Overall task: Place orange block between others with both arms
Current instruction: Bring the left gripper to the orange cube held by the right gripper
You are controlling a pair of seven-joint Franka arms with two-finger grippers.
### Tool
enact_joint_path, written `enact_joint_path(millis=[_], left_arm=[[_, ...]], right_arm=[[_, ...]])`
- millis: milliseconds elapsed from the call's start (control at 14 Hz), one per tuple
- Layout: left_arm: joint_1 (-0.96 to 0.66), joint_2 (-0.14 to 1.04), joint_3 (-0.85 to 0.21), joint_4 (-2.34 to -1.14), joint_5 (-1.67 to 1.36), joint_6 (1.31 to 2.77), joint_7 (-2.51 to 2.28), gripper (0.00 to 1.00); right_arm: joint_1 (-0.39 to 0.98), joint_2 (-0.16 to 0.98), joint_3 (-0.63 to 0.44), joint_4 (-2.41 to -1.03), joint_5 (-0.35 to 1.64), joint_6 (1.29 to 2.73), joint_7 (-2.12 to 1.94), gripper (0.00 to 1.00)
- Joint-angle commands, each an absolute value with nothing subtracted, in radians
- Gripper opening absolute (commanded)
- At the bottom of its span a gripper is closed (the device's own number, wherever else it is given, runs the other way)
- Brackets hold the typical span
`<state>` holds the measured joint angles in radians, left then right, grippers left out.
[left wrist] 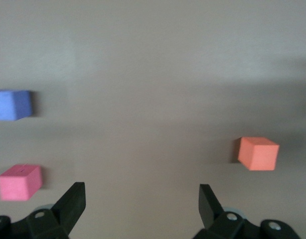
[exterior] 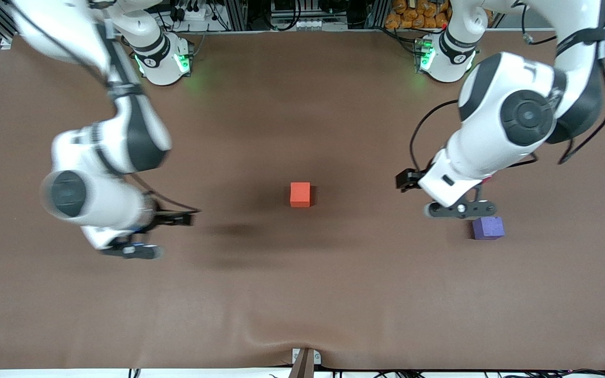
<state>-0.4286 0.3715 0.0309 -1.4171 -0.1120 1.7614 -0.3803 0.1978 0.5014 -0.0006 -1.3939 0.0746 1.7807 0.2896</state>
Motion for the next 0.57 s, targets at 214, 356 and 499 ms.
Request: enact_joint_path(millis=[214, 356, 499], left_arm=[[-0.566, 0.495, 0.048, -1.325, -0.132, 1.815, -0.558, 1.00], [-0.609, 0.537, 0.052, -1.304, -0.130, 1.822, -0.598, 1.00], [-0.636, 0.572, 0.052, -1.290, -0.130, 1.847, -0.646, 1.00]], right_arm=[[0.038, 0.226, 0.018, -1.607, 0.077, 1.779, 0.097, 1.00], [0.008, 0.158, 0.017, -1.606, 0.069, 1.729, 0.022, 1.00], [-0.006, 0.094, 0.015, -1.602, 0.031, 1.680, -0.053, 1.00]])
